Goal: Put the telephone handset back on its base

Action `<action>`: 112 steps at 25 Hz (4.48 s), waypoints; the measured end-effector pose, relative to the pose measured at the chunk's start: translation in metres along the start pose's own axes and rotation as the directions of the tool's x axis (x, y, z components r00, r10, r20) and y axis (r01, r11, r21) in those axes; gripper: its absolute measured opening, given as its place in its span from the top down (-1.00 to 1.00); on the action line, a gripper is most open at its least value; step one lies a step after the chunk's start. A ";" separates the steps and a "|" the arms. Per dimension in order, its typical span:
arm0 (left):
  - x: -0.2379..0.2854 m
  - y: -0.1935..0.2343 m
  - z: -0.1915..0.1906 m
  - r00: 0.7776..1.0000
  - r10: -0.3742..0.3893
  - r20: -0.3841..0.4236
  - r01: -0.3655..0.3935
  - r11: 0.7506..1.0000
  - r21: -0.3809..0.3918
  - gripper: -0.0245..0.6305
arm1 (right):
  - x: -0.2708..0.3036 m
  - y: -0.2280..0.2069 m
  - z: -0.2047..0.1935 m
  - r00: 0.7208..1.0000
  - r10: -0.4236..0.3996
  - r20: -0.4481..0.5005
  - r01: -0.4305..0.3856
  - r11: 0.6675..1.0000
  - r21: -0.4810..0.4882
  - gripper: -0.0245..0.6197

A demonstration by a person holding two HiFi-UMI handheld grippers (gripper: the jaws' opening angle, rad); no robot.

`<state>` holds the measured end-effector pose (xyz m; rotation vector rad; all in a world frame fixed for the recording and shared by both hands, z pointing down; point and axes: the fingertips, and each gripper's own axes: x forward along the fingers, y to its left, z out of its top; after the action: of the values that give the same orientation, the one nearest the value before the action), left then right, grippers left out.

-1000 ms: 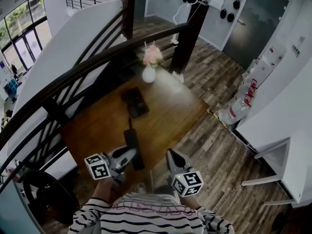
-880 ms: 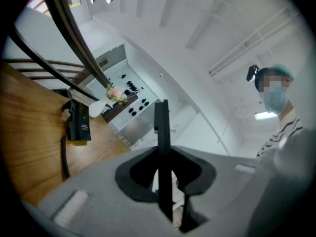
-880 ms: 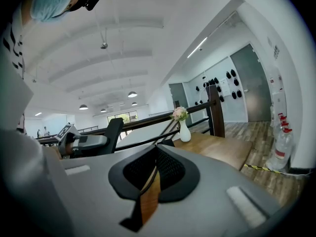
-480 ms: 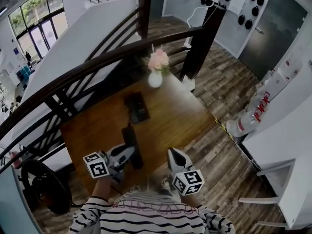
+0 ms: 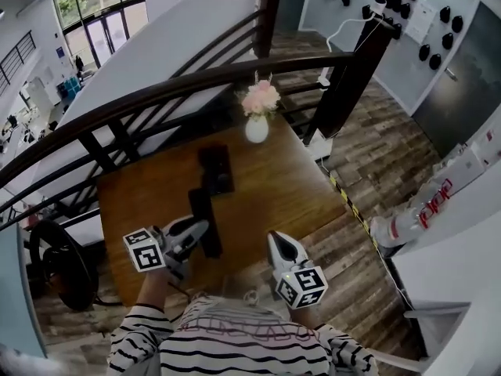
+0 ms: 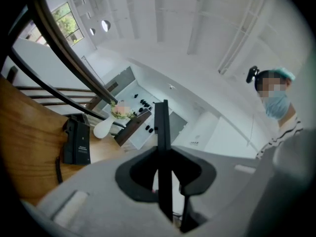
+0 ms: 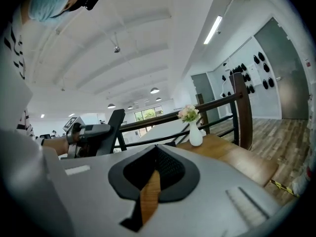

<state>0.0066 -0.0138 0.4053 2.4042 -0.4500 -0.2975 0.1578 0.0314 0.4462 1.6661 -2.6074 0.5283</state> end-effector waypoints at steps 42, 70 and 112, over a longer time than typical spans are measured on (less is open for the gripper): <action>0.062 0.212 0.096 0.995 0.018 -0.103 -0.017 1.000 0.010 0.70 | 0.177 -0.027 -0.010 0.984 0.104 -0.146 -0.099 0.994 0.040 0.92; 0.079 0.386 0.023 0.989 0.081 -0.124 -0.111 0.960 -0.256 0.70 | 0.243 -0.044 -0.058 0.964 0.049 -0.262 -0.032 0.997 0.071 0.92; 0.086 0.423 0.006 0.972 0.184 -0.144 -0.219 0.932 -0.290 0.67 | 0.245 -0.049 -0.071 0.954 0.073 -0.291 -0.047 0.995 0.093 0.92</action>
<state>-0.0190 -0.3549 0.6679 2.0429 -0.5513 -0.1244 0.0810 -0.1833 0.5714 1.4033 -2.4546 0.8313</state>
